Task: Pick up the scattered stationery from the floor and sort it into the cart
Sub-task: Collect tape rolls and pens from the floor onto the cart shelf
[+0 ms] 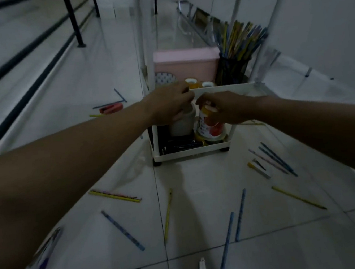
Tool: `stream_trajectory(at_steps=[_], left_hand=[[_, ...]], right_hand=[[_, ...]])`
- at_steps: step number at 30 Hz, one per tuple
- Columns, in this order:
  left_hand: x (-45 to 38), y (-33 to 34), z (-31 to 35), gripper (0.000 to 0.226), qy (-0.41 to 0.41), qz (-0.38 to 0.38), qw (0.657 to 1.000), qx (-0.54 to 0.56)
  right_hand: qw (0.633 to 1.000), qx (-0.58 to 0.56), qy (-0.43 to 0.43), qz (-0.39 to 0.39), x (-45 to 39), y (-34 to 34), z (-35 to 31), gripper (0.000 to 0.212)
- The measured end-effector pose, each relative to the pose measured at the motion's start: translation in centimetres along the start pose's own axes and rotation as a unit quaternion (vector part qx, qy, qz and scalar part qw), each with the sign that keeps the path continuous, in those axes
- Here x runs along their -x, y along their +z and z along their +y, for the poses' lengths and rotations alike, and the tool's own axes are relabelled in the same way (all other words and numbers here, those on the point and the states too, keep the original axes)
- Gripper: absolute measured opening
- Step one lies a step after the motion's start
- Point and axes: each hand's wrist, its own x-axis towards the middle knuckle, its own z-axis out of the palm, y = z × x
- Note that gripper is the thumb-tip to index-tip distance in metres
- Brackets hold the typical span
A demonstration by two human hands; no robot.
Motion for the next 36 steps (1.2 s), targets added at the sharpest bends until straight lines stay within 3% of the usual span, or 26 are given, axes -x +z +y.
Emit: stream_trajectory(at_steps=[4,9,13,15,19,22,25,28,33,36], left_hand=[[-0.6,-1.5,0.4,0.036,-0.028,-0.013,0.999,-0.04],[-3.8,-3.5,2.6,0.039,-0.076,-0.139,0.985,-0.072],[-5.5,-1.9,6.0,0.055,-0.223,-0.111,0.967,-0.058],[-5.4,-0.7,7.3,0.064,-0.229,-0.086,0.966,-0.085],[-5.1,-1.5,6.3,0.06,-0.232,0.005,0.969,-0.08],[-4.8,-1.0,5.6,0.061,-0.173,-0.031,0.978,-0.109],[-4.5,0.0,4.3,0.071,-0.223,-0.033,0.972,-0.062],[-4.5,0.6,4.0,0.079,-0.274,-0.047,0.96,-0.026],[-4.4,0.7,4.4,0.069,-0.269,-0.074,0.959,-0.058],[-4.6,0.8,4.6,0.068,-0.275,-0.084,0.955,-0.071]], right_hand=[[0.998,0.052,-0.006,0.047,0.1,-1.2,0.5,0.045],[0.988,0.138,-0.006,0.071,0.1,-2.6,2.0,0.046],[0.979,0.166,-0.023,0.116,0.5,-3.1,1.6,0.047],[0.975,0.179,-0.021,0.134,0.3,-2.6,1.8,0.05],[0.987,0.026,0.054,0.149,0.2,-1.8,2.7,0.034],[0.973,-0.048,0.075,0.211,-0.8,-1.8,3.9,0.044],[0.952,-0.095,0.064,0.284,-2.1,-1.5,4.6,0.045],[0.958,-0.067,0.052,0.272,-2.9,-1.3,4.3,0.049],[0.961,-0.07,0.082,0.255,-4.3,-1.1,3.9,0.042],[0.952,-0.1,0.105,0.27,-4.9,-0.9,3.7,0.052]])
